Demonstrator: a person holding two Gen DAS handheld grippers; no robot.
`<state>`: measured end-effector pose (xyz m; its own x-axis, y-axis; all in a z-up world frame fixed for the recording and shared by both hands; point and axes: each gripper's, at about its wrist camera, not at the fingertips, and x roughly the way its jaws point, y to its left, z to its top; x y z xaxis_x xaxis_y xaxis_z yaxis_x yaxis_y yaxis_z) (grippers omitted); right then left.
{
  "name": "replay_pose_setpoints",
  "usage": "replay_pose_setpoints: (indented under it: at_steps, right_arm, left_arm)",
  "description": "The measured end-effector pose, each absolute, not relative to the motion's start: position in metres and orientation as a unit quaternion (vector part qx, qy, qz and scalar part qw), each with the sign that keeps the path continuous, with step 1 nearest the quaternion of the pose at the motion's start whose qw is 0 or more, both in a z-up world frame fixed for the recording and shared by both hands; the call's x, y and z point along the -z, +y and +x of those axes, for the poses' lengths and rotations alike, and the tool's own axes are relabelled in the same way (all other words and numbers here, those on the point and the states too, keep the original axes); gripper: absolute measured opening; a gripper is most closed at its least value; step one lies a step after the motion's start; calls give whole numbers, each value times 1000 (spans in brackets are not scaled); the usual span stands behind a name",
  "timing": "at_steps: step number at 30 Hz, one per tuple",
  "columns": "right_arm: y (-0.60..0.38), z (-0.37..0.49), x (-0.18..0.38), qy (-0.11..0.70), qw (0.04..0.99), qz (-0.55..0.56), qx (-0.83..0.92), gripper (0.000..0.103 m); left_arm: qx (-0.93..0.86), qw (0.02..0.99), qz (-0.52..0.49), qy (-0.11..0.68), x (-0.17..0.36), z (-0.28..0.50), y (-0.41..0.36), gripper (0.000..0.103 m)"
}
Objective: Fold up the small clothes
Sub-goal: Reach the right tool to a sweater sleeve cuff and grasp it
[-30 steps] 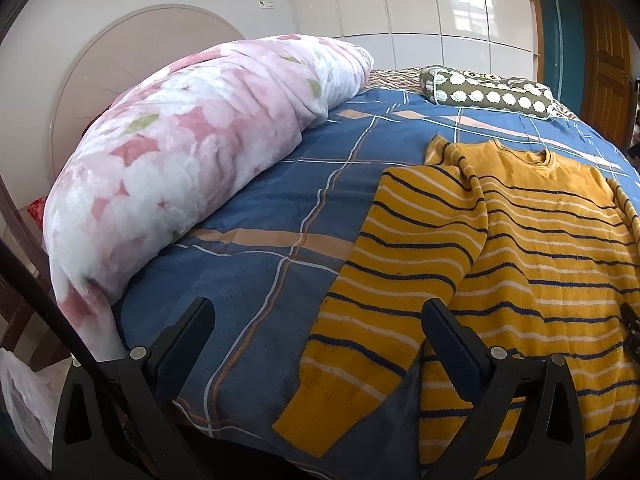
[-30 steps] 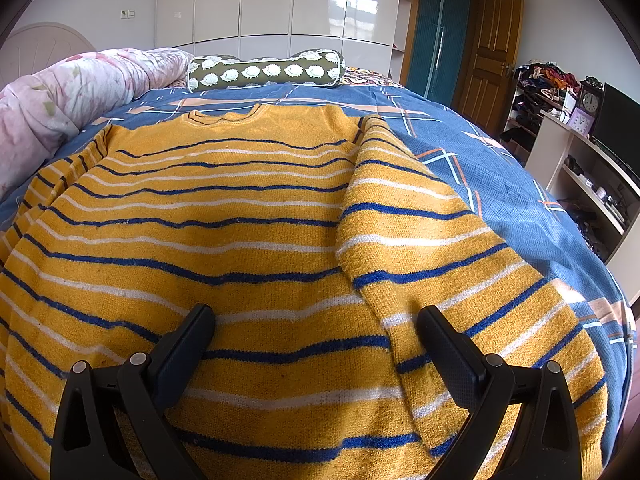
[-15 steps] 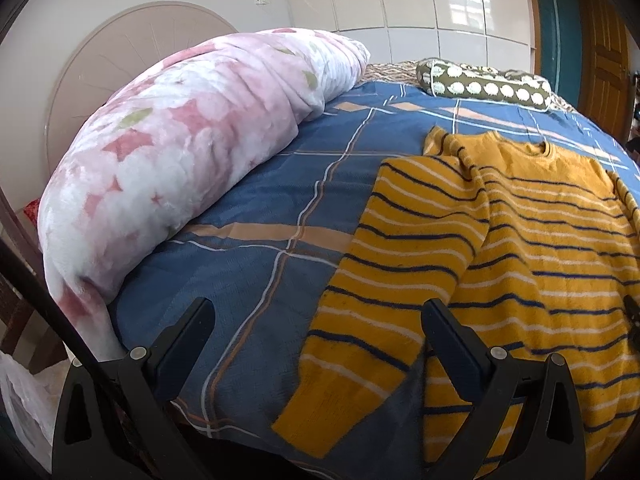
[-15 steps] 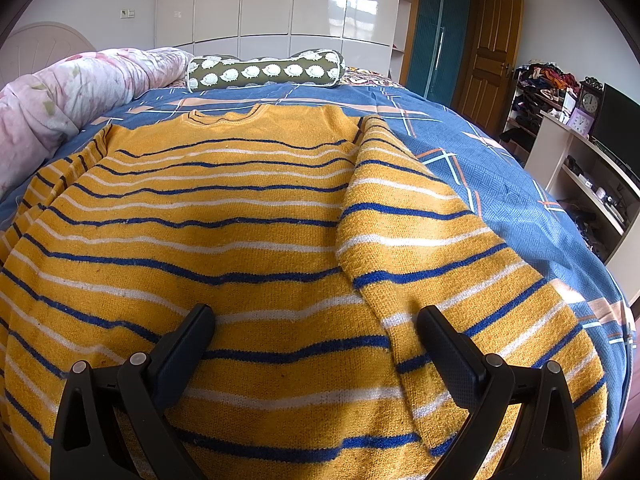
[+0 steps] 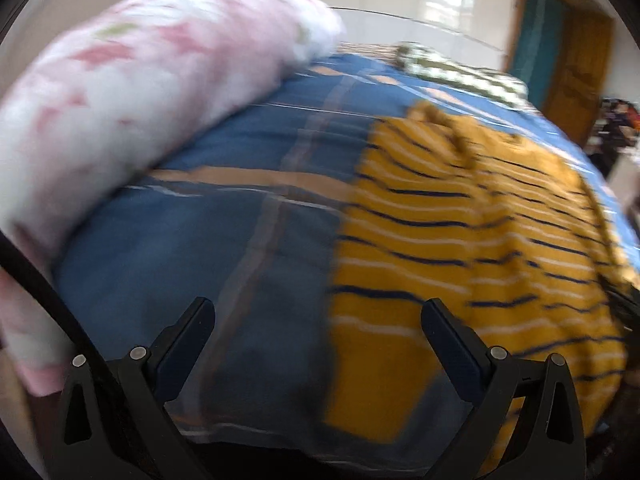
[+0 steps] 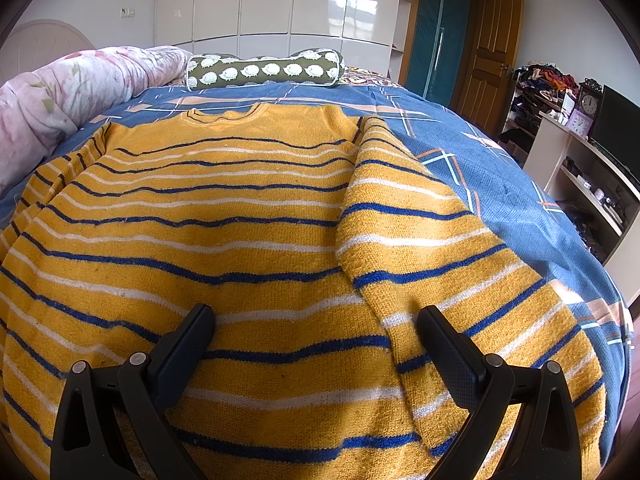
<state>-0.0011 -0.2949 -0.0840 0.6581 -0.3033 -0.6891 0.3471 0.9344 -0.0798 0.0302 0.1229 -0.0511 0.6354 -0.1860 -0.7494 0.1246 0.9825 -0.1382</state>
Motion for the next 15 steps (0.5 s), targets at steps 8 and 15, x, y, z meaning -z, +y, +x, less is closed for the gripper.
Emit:
replay_pose_setpoints:
  at_steps: [8, 15]
  right_arm:
    - [-296, 1, 85, 376, 908, 23, 184, 103]
    - [-297, 3, 84, 377, 907, 22, 184, 103]
  left_arm:
    - [-11, 912, 5, 410, 33, 50, 135, 6]
    - [-176, 907, -23, 383, -7, 53, 217, 22]
